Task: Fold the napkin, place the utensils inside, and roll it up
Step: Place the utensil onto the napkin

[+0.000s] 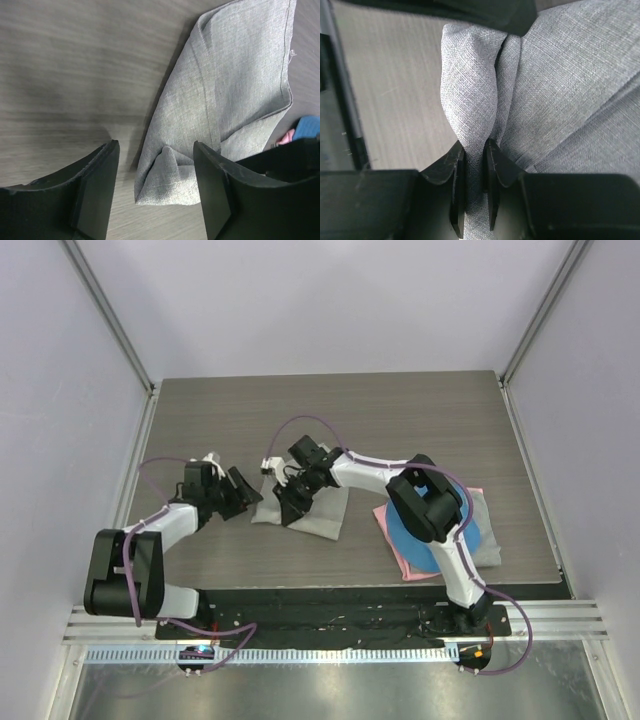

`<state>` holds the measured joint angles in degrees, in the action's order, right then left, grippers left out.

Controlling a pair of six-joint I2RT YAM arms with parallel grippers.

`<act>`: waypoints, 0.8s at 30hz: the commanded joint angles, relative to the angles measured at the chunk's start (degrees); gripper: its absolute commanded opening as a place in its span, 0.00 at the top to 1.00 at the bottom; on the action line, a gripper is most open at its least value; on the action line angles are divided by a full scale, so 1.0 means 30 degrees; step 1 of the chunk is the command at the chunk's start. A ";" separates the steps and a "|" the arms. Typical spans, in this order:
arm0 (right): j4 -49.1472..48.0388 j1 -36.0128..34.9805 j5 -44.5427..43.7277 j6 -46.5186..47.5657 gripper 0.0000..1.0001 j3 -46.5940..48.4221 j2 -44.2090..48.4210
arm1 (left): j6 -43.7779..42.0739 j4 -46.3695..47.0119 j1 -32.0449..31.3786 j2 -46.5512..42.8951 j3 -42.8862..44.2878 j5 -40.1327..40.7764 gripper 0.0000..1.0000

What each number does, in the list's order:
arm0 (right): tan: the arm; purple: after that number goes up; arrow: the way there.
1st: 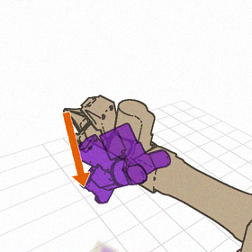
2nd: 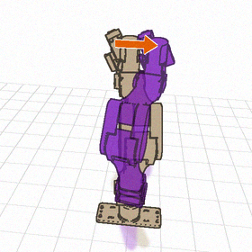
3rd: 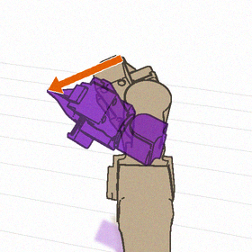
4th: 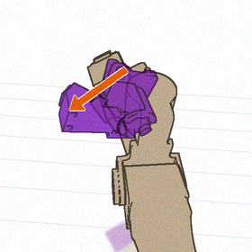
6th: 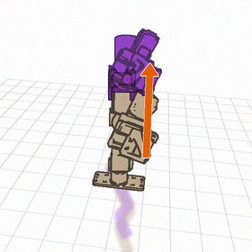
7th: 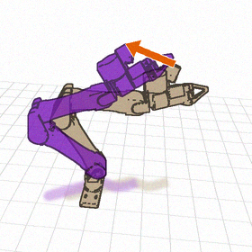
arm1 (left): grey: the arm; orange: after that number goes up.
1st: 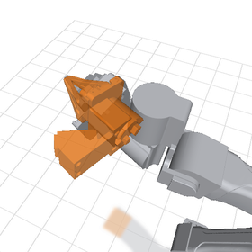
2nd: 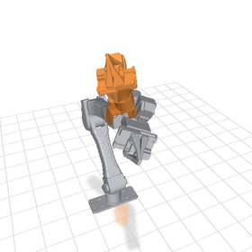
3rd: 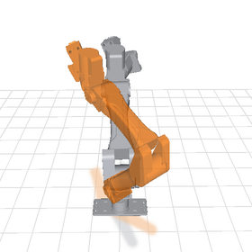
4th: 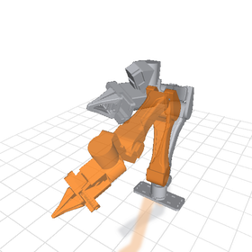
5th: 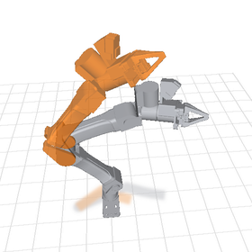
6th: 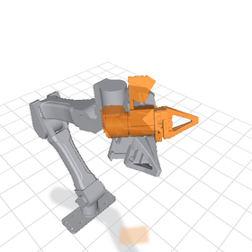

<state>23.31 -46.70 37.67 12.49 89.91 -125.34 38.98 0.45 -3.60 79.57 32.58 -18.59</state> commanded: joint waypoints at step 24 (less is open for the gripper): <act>0.2019 0.0831 -0.0214 -0.2084 0.51 0.2229 0.0612 | 0.2066 0.3691 0.0085 0.2480 -0.1633 -0.3559 0.87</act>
<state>30.65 -43.79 47.72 6.59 97.21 -130.89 47.35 15.16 -3.44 86.00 25.78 -29.06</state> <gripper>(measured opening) 0.399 0.156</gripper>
